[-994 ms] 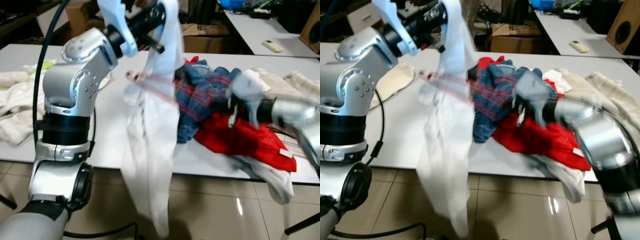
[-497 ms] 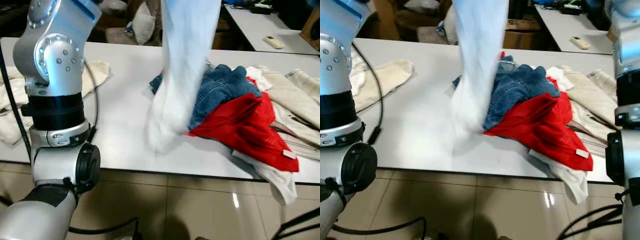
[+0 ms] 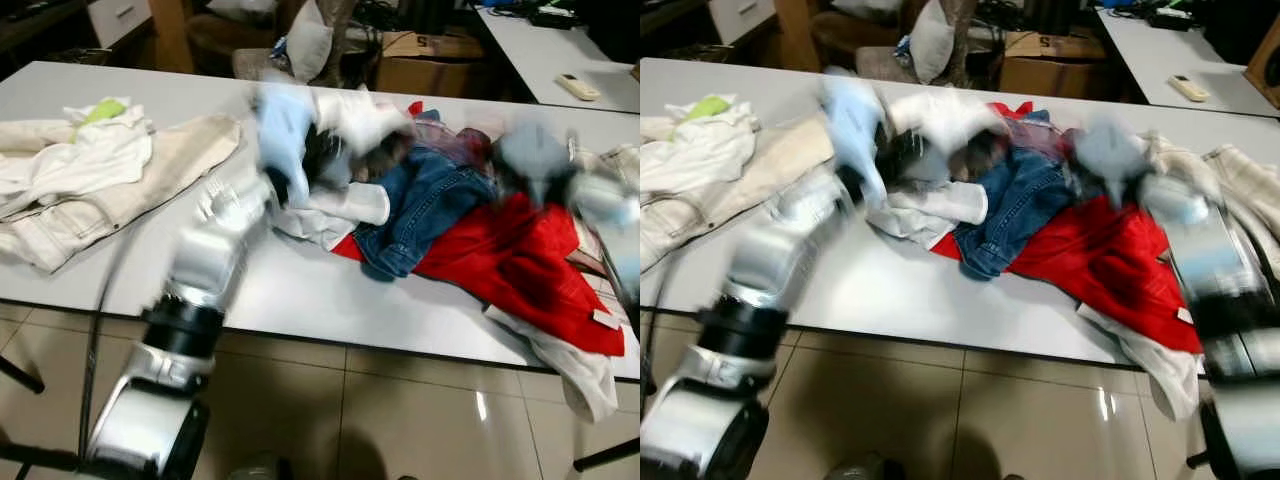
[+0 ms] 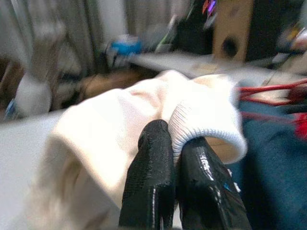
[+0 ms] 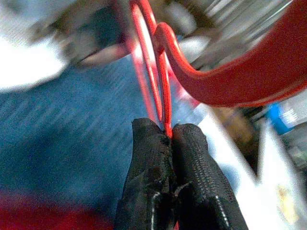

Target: Hang hanger

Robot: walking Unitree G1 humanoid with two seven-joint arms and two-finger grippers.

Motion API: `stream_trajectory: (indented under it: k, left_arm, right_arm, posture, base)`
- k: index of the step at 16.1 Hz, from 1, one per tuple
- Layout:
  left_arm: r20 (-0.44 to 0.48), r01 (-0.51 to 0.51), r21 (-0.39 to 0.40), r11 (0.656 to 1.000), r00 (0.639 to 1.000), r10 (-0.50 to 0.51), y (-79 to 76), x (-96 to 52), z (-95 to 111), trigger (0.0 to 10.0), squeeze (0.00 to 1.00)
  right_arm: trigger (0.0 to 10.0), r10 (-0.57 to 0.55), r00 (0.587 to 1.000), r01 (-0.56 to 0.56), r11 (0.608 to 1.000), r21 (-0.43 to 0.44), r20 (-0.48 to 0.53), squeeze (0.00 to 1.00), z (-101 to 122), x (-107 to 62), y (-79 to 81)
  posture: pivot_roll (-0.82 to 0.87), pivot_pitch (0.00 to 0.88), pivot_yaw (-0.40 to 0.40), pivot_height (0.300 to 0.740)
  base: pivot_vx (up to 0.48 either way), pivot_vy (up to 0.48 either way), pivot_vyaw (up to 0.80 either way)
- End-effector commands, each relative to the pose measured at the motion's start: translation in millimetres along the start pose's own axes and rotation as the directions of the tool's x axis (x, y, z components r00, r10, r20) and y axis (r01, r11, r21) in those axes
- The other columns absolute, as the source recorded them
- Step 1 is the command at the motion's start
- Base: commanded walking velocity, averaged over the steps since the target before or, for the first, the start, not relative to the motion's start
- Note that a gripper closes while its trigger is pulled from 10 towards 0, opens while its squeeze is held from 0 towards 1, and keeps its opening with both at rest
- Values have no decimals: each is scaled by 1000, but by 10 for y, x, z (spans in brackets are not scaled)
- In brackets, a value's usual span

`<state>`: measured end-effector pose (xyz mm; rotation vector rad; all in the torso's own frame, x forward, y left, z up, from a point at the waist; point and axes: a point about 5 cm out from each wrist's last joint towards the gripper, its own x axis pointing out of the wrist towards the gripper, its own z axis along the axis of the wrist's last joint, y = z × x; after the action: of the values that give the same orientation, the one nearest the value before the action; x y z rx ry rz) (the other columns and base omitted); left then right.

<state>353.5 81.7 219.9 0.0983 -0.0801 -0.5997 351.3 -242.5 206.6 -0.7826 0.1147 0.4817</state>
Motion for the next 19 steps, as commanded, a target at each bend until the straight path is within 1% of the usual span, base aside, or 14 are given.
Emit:
stream_trajectory:
  k: [1,3,5,6,8,9,11,13,14,15,16,17,18,19]
  left_arm:
    - [37,-18,31,999,999,16,9,27,104,10000,0]
    - [60,-103,10,995,993,102,151,106,176,10000,0]
    - [83,-246,-19,969,966,247,379,193,242,10000,0]
    - [72,-290,3,957,955,289,459,225,225,10000,0]
    - [7,-303,86,949,953,303,505,259,86,10000,0]
    - [-20,-297,96,950,954,300,515,263,1,10000,0]
    - [-140,-235,95,967,959,246,499,204,-358,10000,0]
    - [-196,-193,81,978,959,206,466,133,-572,10000,0]
    - [-221,-126,66,990,966,138,403,76,-718,10000,0]
    - [-209,9,-41,999,978,-18,268,39,-803,10000,0]
    - [-179,111,-78,991,976,-124,162,19,-796,10000,1000]
    - [-164,269,-35,963,949,-271,22,-75,-766,10000,1000]
    - [-171,353,11,935,922,-346,-66,-150,-753,10000,1000]
    - [-227,419,109,902,894,-387,-97,-273,-772,10000,1000]
  right_arm:
    - [10000,22,999,-21,1000,-21,29,0,98,-32,-28]
    - [10000,167,985,-163,983,-81,37,0,98,-183,87]
    - [10000,328,944,-320,936,-144,38,0,134,-384,196]
    - [10000,358,932,-348,926,-145,52,0,190,-484,183]
    - [10000,406,912,-396,910,-126,67,0,243,-673,116]
    - [10000,416,905,-406,907,-117,85,0,270,-763,79]
    - [10000,405,899,-404,914,-42,169,0,345,-1004,-67]
    - [10000,385,899,-395,919,8,208,0,354,-1137,-148]
    - [10000,341,916,-357,933,42,211,0,334,-1213,-220]
    - [10000,222,954,-241,968,74,200,0,314,-1208,-308]
    - [10000,126,977,-146,984,105,172,0,285,-1139,-335]
    - [10000,-12,991,-9,987,159,132,0,230,-1012,-347]
    - [10000,-69,991,42,976,214,118,0,200,-939,-338]
    - [10000,-95,989,65,969,239,117,0,201,-861,-267]
  posture:
    - [-67,0,45,740]
    - [-74,0,58,740]
    - [-79,0,65,740]
    - [-79,0,68,740]
    - [-80,0,70,740]
    - [-80,0,72,740]
    - [-78,0,72,740]
    - [-77,0,73,740]
    - [-81,0,78,740]
    - [-84,0,79,740]
    - [-88,0,82,740]
    - [-97,0,89,740]
    - [-97,0,89,740]
    - [-97,0,87,740]
  base:
    - [0,0,0]
    - [0,0,0]
    - [0,0,0]
    - [0,0,0]
    - [0,0,0]
    - [0,0,0]
    - [0,0,0]
    - [0,0,0]
    - [0,0,0]
    - [0,0,0]
    - [0,0,0]
    - [0,0,0]
    - [0,0,0]
    - [0,0,0]
